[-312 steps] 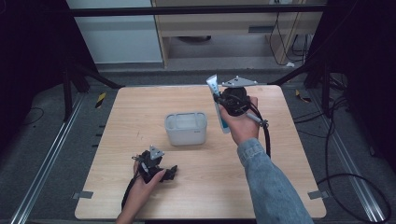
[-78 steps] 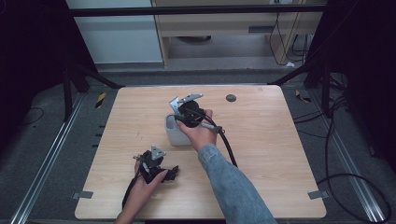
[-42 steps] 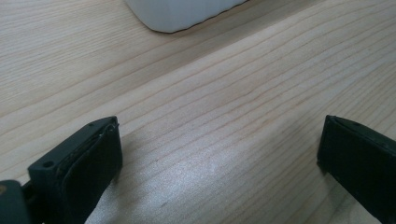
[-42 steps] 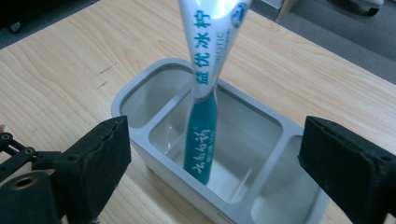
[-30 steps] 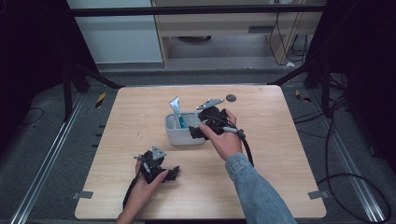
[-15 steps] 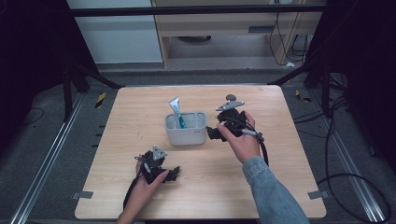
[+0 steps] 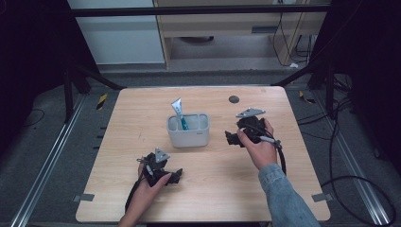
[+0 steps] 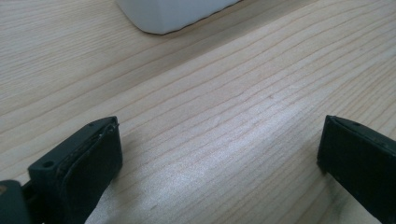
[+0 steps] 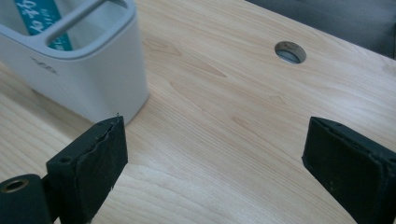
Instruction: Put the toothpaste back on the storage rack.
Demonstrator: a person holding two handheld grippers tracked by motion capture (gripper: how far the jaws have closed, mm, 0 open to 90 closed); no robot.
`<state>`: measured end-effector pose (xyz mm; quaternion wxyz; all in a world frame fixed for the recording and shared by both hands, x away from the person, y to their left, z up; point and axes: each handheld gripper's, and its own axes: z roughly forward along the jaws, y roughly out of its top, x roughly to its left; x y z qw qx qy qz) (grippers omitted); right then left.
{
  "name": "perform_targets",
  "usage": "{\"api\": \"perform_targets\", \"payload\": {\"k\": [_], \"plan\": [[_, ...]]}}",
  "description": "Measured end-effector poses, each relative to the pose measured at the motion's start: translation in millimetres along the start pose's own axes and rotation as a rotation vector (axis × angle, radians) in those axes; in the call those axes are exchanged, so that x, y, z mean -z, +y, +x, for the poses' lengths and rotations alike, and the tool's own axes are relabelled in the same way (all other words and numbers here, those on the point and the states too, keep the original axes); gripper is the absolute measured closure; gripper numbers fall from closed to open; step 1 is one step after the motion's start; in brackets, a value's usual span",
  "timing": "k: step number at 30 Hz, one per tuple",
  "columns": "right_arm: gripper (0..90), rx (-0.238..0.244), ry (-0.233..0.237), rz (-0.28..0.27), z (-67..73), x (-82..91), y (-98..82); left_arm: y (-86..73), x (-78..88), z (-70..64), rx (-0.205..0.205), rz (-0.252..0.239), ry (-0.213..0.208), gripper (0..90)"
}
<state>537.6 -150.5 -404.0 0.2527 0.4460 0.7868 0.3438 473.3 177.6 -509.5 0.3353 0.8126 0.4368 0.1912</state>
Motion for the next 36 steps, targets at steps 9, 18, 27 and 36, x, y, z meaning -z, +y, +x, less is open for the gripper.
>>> {"api": "perform_targets", "payload": {"k": [9,18,27,36], "plan": [[6.8,-0.053,-0.035,0.008,-20.4,-3.9,-21.8,0.1,0.2,-0.3,-0.005,0.003,-0.003,0.0],[6.8,-0.104,-0.070,0.048,-43.8,-7.9,-45.5,0.0,0.1,-0.4,-0.004,0.002,-0.002,0.0],[6.8,-0.121,-0.086,0.074,-56.6,-14.1,-70.7,0.1,-0.2,-1.7,-0.001,-0.001,-0.003,0.0],[6.8,-0.189,-0.102,0.089,-71.5,-23.9,-88.1,0.1,-0.2,-1.7,-0.001,-0.001,-0.003,0.0]]}}
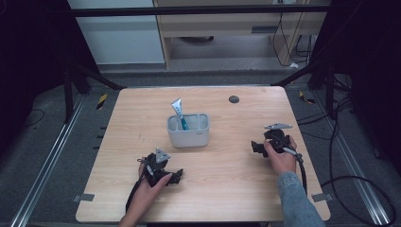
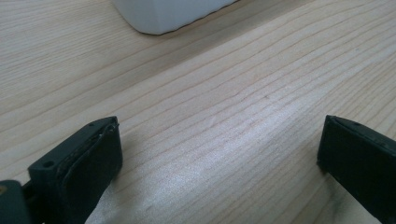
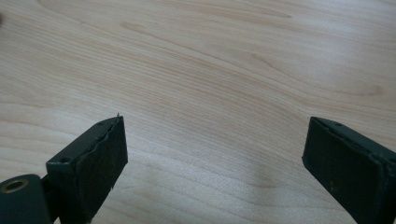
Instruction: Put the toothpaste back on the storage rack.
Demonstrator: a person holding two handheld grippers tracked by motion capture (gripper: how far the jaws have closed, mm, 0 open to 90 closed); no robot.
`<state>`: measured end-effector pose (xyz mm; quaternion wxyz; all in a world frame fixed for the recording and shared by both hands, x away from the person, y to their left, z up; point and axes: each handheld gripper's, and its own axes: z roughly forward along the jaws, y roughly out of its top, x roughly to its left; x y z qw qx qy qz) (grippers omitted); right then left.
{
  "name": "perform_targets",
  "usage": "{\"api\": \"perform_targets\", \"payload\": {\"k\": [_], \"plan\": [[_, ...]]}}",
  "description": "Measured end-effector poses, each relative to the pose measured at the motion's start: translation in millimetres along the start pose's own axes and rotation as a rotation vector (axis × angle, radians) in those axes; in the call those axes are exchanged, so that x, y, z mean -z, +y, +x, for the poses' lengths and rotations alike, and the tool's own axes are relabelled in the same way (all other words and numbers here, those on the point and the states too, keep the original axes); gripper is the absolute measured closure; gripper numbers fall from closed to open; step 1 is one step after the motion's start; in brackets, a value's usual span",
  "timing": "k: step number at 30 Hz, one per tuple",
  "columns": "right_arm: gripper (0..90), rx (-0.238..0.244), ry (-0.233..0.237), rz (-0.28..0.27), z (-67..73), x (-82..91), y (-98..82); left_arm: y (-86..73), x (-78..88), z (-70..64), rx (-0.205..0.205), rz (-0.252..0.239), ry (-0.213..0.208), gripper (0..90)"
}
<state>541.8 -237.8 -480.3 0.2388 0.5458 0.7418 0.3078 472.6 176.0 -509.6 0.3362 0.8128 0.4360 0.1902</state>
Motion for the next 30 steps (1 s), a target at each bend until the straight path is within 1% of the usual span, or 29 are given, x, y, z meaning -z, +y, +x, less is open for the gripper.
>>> {"api": "perform_targets", "payload": {"k": [2,6,8,11,13,18,20,21,22,25,26,30], "plan": [[6.9,-0.024,-0.005,-0.003,-2.3,-3.4,-2.1,0.0,0.0,0.0,0.001,-0.001,0.000,0.0],[6.9,-0.026,-0.018,0.006,-2.5,-8.4,-3.4,0.0,-0.1,-0.1,0.002,-0.002,0.000,0.0],[6.9,-0.037,-0.019,0.008,-2.7,-10.1,-4.4,0.0,0.0,0.0,0.000,0.000,0.000,0.0],[7.0,-0.032,-0.027,0.012,-3.7,-12.3,-6.6,0.0,0.0,0.0,0.000,0.000,0.000,0.0],[6.9,-0.035,-0.031,0.027,-3.9,-13.8,-8.3,0.0,0.0,0.1,0.000,0.000,0.000,0.0],[6.9,-0.044,-0.030,0.049,-3.6,-17.4,-11.6,0.0,0.0,0.1,-0.001,0.000,0.000,0.0],[6.9,-0.038,-0.031,0.055,-4.0,-19.0,-12.8,0.0,0.0,0.1,0.000,0.000,0.000,0.0],[6.2,-0.038,-0.032,0.052,-3.8,-20.1,-14.0,0.0,0.0,0.1,-0.001,0.000,0.000,0.0],[5.8,-0.054,-0.031,0.033,-3.6,-20.9,-16.1,0.0,0.0,0.1,0.000,0.000,0.000,0.0],[4.9,-0.061,-0.037,-0.008,-3.2,-21.9,-20.1,0.0,0.0,0.1,-0.001,0.000,0.000,0.0],[4.8,-0.053,-0.040,-0.022,-3.6,-22.6,-21.4,0.0,0.0,0.1,-0.001,0.000,0.000,0.0],[4.6,-0.049,-0.036,-0.020,-3.5,-22.4,-21.6,0.0,0.0,0.0,-0.001,0.000,0.000,0.0]]}}
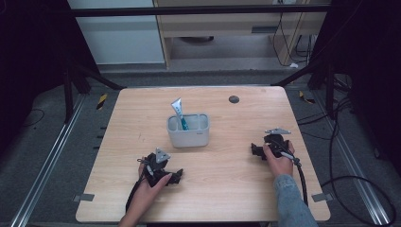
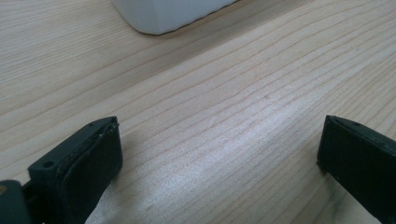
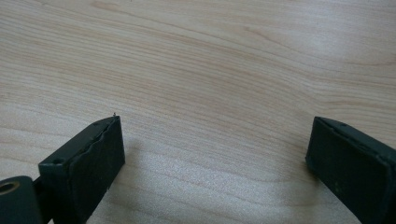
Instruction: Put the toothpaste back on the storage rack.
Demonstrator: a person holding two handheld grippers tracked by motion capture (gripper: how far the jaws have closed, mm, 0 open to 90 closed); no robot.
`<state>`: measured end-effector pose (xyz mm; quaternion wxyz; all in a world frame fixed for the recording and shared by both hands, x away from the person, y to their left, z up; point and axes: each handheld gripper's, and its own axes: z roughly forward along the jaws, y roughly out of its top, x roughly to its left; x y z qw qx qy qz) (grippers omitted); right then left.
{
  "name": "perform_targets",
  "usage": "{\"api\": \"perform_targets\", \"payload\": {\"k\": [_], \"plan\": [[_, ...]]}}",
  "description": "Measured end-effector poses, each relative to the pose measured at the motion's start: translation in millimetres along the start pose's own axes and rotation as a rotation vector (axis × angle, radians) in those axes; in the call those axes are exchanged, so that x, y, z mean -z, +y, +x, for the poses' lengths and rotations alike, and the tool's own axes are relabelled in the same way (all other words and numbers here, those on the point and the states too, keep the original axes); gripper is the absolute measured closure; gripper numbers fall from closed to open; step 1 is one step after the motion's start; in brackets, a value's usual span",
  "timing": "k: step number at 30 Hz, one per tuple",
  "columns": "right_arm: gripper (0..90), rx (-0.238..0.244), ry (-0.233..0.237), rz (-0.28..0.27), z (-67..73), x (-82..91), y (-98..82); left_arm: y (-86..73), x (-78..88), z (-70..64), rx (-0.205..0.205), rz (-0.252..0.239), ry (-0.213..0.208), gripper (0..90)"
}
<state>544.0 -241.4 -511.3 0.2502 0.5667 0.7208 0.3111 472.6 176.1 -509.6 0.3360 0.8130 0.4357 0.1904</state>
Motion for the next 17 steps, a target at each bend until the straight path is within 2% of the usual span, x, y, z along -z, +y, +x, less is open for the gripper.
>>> {"api": "perform_targets", "payload": {"k": [8,17], "plan": [[0.2,-0.012,-0.003,0.011,0.6,1.1,-1.4,0.1,-0.1,-0.1,0.000,0.000,-0.001,0.0],[0.3,-0.023,-0.012,0.013,0.7,1.1,-1.7,-0.6,0.5,-1.6,-0.005,0.000,-0.003,0.0]]}}
